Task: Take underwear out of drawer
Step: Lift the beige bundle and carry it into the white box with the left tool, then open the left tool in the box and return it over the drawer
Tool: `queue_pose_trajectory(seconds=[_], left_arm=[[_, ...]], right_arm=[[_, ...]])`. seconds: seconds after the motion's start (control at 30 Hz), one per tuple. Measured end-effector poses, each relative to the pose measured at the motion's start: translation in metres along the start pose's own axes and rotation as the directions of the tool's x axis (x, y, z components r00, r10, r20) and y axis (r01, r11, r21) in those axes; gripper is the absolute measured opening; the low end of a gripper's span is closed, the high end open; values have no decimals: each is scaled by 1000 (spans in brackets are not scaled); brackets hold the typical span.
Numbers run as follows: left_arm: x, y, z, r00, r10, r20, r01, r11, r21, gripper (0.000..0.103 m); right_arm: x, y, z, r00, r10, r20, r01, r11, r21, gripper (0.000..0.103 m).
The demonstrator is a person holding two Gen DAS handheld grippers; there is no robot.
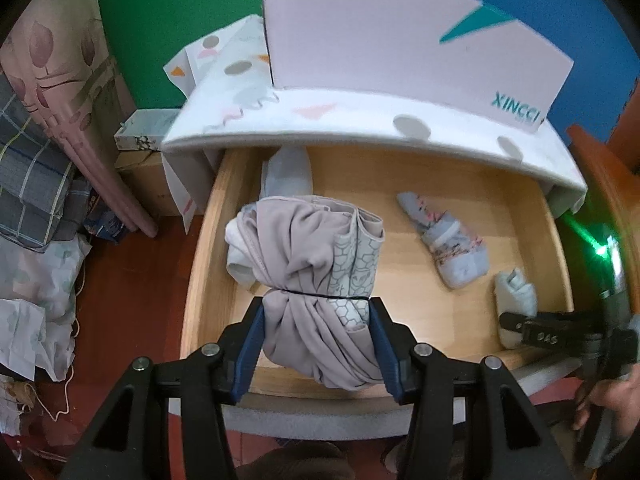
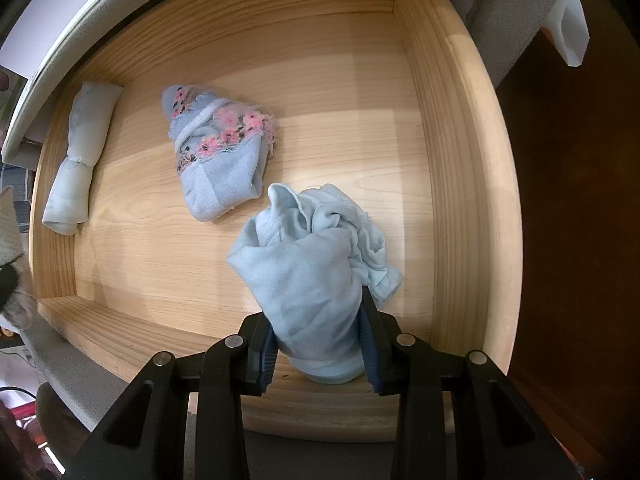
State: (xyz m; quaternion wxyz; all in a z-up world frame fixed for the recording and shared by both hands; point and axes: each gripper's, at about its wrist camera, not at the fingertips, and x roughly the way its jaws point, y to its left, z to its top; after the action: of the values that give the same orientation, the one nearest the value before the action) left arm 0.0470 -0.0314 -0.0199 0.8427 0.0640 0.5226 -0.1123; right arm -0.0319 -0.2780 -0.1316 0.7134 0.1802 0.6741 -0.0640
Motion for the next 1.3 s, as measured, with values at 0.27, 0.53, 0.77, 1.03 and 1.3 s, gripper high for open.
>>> queue_pose_trajectory(seconds=[0.27, 0.53, 0.77, 1.03, 1.3], left_arm=[[-54, 23, 41, 994, -27, 101, 30, 999, -27, 51], [-118, 33, 108, 967, -25, 252, 30, 999, -17, 51], [-131, 23, 176, 950, -60, 307, 61, 998, 6, 51], [-90, 0, 238, 965, -53, 257, 44, 998, 38, 51], [-41, -21, 262, 976, 5, 218, -34, 991, 132, 51]], right_arm=[[0, 0, 0, 1000, -2, -1, 2, 1000, -2, 33], [0, 1, 0, 1000, -1, 0, 1, 1000, -2, 33], [0, 1, 0, 1000, 4, 1, -4, 1000, 0, 33], [0, 0, 0, 1000, 21, 3, -21, 1000, 5, 34], [1, -4, 1, 999, 38, 1, -38, 999, 8, 34]])
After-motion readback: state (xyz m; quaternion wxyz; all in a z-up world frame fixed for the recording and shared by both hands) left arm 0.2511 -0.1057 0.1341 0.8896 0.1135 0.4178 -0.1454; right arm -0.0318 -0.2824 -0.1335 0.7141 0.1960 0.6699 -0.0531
